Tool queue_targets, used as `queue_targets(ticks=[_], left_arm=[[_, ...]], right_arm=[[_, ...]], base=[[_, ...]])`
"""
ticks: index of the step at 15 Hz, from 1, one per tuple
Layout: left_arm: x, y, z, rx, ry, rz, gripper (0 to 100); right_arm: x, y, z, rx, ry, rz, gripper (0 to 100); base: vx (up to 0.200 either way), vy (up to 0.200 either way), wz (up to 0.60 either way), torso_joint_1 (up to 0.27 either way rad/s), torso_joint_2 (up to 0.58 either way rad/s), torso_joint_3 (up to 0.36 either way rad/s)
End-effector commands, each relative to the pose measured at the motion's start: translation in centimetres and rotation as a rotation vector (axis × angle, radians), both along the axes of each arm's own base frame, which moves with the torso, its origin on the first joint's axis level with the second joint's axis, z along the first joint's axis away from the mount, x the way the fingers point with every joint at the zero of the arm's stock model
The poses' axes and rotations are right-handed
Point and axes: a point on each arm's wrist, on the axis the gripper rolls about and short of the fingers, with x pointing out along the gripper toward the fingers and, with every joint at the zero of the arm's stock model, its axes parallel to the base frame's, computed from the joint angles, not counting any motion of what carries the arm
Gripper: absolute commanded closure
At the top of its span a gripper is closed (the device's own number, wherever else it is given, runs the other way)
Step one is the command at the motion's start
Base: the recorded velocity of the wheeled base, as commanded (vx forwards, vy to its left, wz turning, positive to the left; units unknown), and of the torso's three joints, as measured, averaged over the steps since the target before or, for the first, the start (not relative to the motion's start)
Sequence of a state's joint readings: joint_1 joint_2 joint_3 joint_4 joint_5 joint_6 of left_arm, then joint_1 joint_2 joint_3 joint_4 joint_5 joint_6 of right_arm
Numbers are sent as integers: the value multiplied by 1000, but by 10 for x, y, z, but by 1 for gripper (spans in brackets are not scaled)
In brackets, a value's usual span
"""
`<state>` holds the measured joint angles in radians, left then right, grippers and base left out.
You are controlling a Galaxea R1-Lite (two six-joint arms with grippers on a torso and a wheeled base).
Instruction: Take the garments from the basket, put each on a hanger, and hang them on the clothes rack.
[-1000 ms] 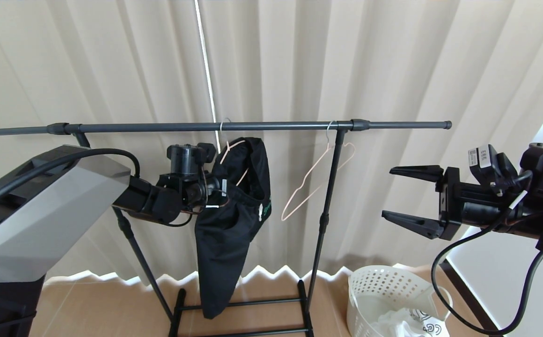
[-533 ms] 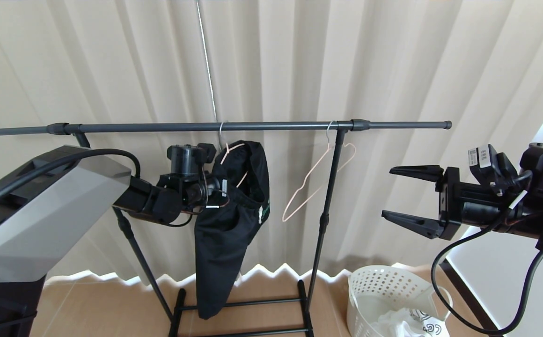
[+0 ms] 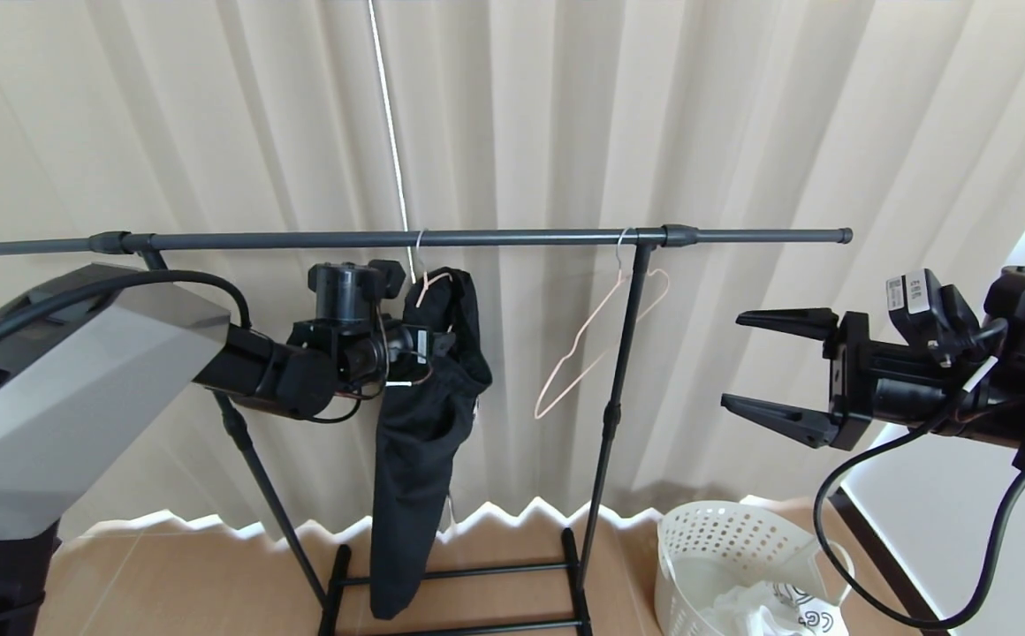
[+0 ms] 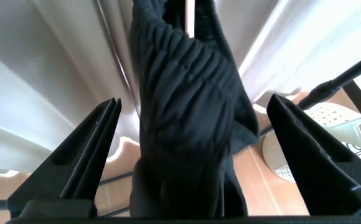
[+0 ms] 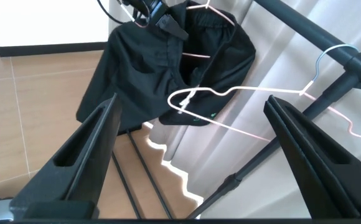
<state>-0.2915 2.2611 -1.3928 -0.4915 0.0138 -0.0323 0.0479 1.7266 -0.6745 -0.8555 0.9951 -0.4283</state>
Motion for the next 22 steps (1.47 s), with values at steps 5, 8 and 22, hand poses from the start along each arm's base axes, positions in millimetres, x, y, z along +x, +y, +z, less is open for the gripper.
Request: queue_targets(ticks=[5, 8, 22], left_arm=[[-84, 27, 73, 16, -63, -7, 0], [-142, 42, 85, 69, -102, -37, 0], [-337, 95, 22, -11, -50, -100, 0]], right_arm=[[-13, -6, 23, 7, -72, -24, 0], [-16, -10, 39, 64, -36, -136, 0], [-152, 1, 50, 151, 147, -387, 0]], base=[[0, 0, 0, 0, 0, 0], [0, 0, 0, 0, 0, 0], [0, 0, 0, 0, 0, 0]])
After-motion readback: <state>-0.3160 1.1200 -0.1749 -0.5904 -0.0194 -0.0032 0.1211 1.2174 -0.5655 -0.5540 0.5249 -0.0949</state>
